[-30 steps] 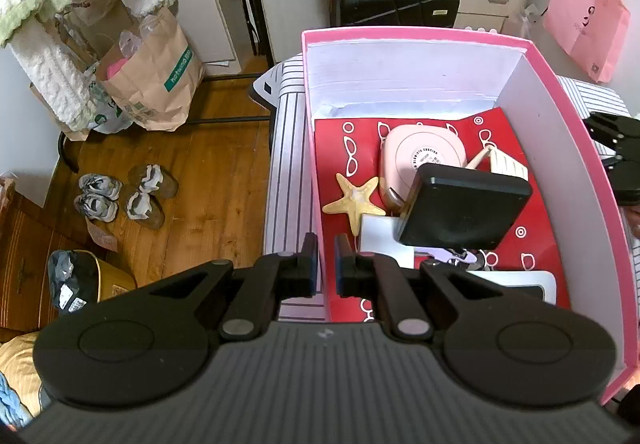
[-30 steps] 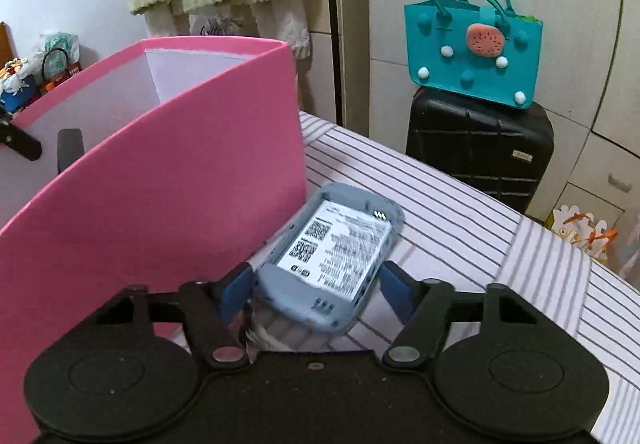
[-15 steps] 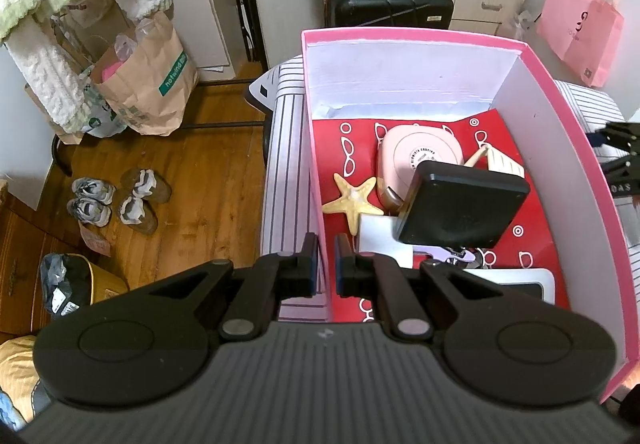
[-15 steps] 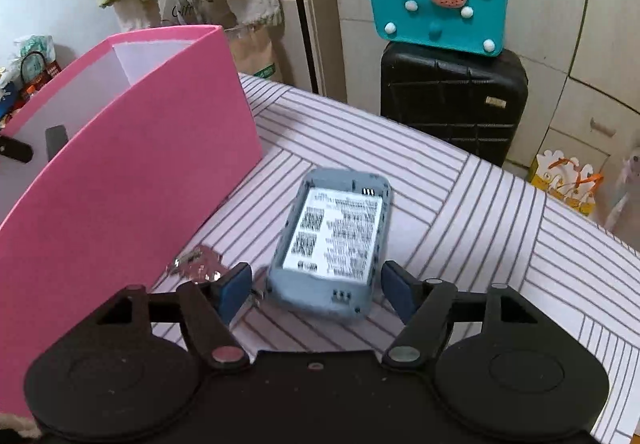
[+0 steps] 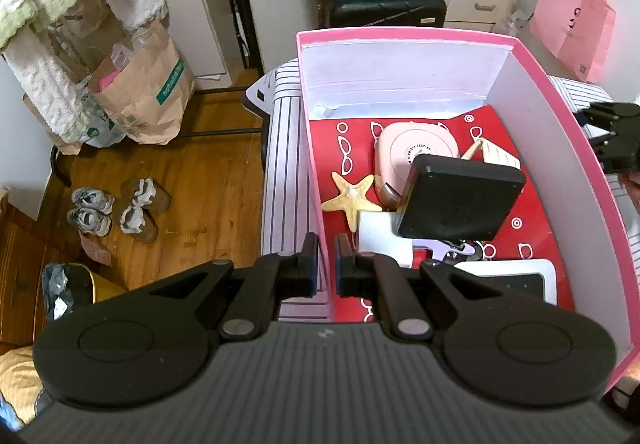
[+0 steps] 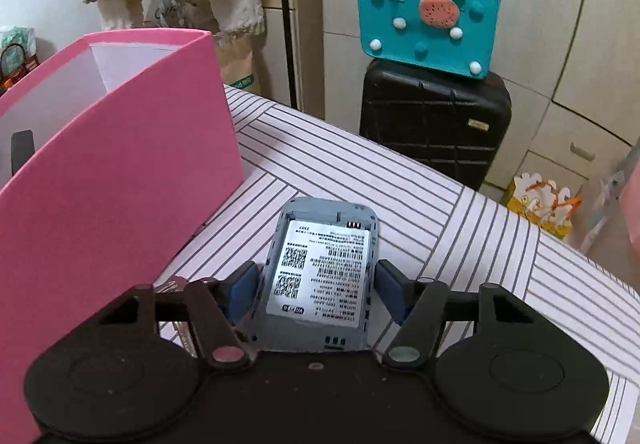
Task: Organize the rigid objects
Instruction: 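Grasp the grey-blue router with the right gripper, then carry the grey-blue router into the box and release it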
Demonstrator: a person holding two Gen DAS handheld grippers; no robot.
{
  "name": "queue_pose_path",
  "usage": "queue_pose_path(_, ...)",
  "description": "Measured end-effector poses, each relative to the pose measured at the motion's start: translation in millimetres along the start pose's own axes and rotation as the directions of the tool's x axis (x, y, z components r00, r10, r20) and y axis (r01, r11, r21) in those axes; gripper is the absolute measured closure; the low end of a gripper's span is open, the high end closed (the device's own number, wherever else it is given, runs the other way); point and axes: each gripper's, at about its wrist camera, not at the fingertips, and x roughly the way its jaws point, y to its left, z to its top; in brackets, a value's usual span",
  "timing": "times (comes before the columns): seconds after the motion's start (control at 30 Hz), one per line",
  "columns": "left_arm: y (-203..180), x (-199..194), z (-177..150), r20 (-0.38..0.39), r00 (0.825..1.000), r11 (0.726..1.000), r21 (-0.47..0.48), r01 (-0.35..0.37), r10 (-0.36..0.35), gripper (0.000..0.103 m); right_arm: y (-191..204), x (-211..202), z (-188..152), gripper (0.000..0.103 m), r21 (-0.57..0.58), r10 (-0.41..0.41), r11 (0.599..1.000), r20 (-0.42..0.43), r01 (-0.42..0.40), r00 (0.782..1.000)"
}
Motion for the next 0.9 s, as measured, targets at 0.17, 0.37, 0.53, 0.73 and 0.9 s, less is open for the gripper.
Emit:
queue_pose_path(0.17,6,-1,-3,0.005,1.0,1.0,-0.011,0.023,-0.023,0.096,-2,-8,0,0.038,0.008,0.028,1.0,-0.035,-0.028,0.999)
queue_pose_path(0.37,2,-6,-6,0.019,1.0,1.0,0.008,0.021,-0.021,0.096,5,-46,-1,0.038,0.004,0.04,0.999,0.026,-0.04,0.999)
queue_pose_path(0.53,3,-11,-11,0.03,0.999,1.0,0.003,0.029,-0.03,0.096,20,-95,12,0.037,-0.012,0.086,0.996,0.129,-0.085,0.988)
queue_pose_path(0.73,1,-17,-18,0.044,0.999,1.0,0.009,0.026,-0.027,0.096,60,-135,34,0.037,-0.068,0.268,0.963,0.163,-0.26,0.95)
queue_pose_path(0.9,1,-20,-20,0.045,0.999,0.999,0.022,0.026,-0.027,0.096,104,-136,47,0.037,-0.12,0.406,0.91,0.071,-0.396,0.911)
